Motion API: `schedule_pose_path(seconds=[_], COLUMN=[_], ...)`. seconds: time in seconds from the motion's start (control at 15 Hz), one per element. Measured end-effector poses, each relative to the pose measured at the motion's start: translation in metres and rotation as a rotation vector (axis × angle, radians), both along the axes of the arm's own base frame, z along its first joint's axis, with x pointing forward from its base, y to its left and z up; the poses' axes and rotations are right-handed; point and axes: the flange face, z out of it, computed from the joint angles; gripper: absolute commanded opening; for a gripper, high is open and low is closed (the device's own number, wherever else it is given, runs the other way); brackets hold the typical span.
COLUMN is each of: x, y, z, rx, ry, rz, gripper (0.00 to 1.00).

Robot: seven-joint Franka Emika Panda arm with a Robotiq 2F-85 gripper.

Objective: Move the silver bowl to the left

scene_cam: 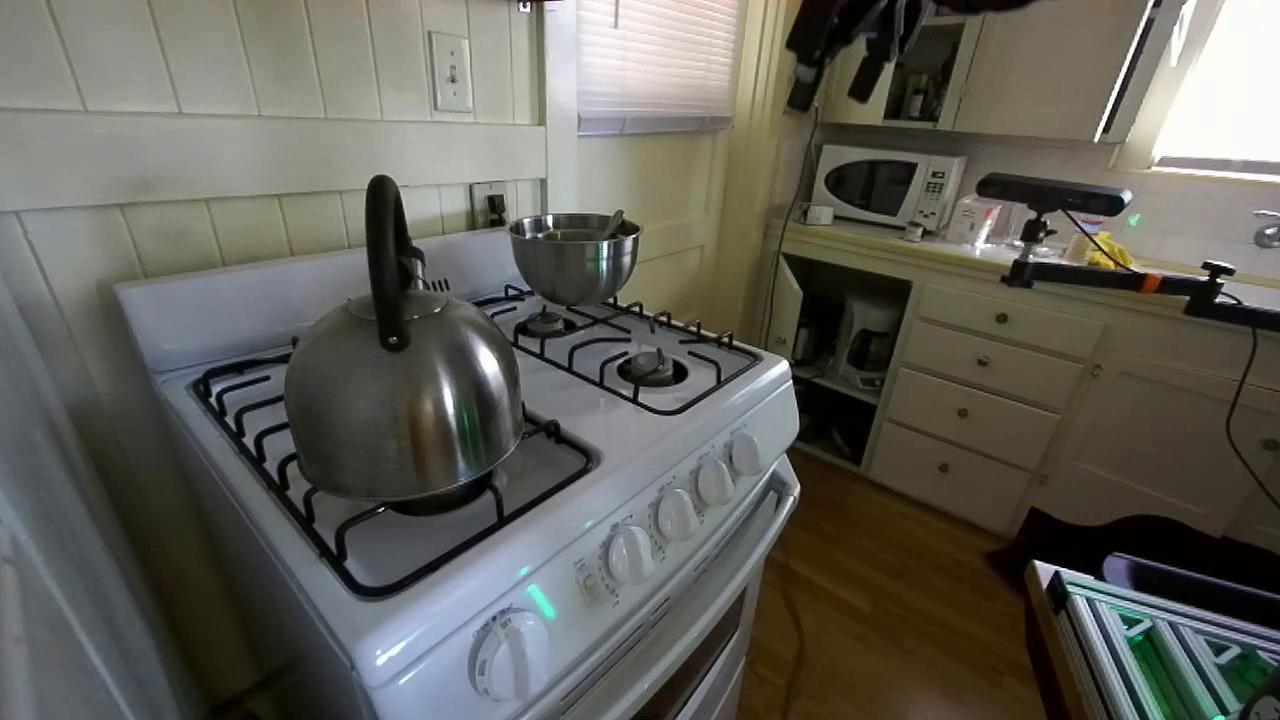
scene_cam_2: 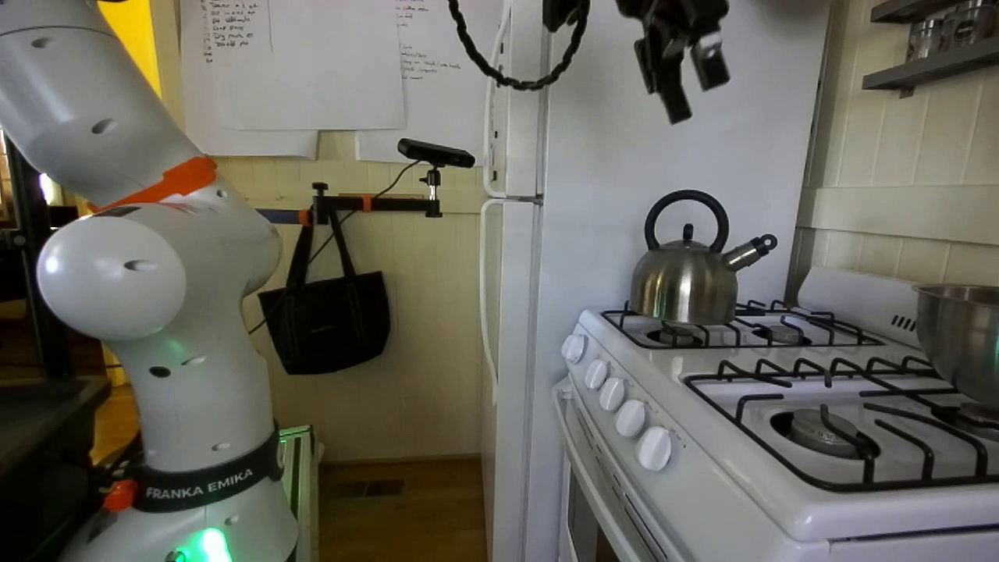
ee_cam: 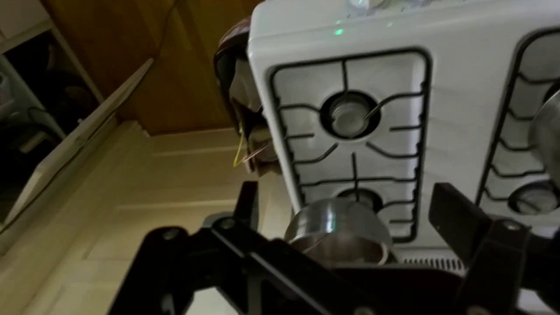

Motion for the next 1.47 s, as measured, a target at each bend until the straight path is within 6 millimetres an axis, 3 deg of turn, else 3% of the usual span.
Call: schedule_pose_path(seconds=[0.2, 0.33, 0.6, 1.47], x=[-0.001, 0.003, 0.013, 0.014], y=[-0.026, -0.033, -0.036, -0.036], z=[0.064, 0.085, 0.084, 0.086], rx=[-0.105, -0.126, -0.126, -0.128], ry=[-0.093, -0.115, -0.105, -0.112], rz=[-0.07, -0.088, -0.095, -0.093], gripper=[1.0, 1.0, 1.0, 1.0])
